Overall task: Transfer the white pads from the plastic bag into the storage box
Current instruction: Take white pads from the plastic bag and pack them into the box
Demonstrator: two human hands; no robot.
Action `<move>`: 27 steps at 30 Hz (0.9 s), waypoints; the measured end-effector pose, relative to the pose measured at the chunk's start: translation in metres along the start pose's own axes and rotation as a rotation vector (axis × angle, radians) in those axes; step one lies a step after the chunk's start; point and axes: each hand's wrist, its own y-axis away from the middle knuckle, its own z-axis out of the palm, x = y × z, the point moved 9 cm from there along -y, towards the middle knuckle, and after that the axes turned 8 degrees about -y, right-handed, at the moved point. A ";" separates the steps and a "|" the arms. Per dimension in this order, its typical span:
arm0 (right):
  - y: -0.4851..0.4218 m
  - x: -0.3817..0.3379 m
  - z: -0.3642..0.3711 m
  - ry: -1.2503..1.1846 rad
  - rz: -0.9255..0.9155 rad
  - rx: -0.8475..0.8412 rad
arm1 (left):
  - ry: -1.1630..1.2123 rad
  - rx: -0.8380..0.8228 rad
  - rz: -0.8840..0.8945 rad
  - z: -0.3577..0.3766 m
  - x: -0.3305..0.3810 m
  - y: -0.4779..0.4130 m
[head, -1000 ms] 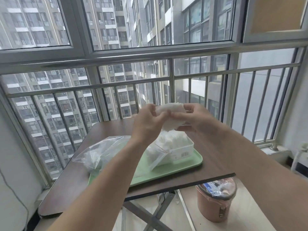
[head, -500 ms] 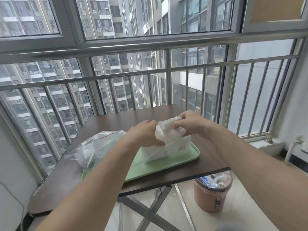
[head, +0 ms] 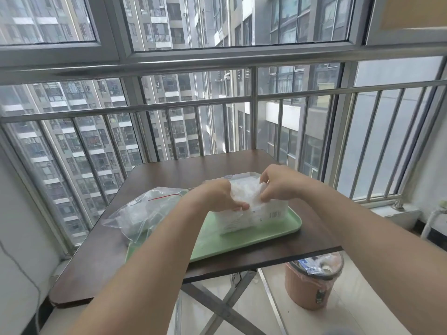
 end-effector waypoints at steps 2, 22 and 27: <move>-0.001 -0.007 0.003 0.178 0.027 0.031 | -0.020 -0.009 0.012 0.001 0.001 -0.002; -0.009 -0.013 0.010 0.141 0.135 0.064 | -0.042 0.000 0.059 0.003 0.004 -0.008; -0.007 -0.014 0.022 0.113 0.108 0.106 | -0.015 0.007 0.056 0.004 0.004 -0.010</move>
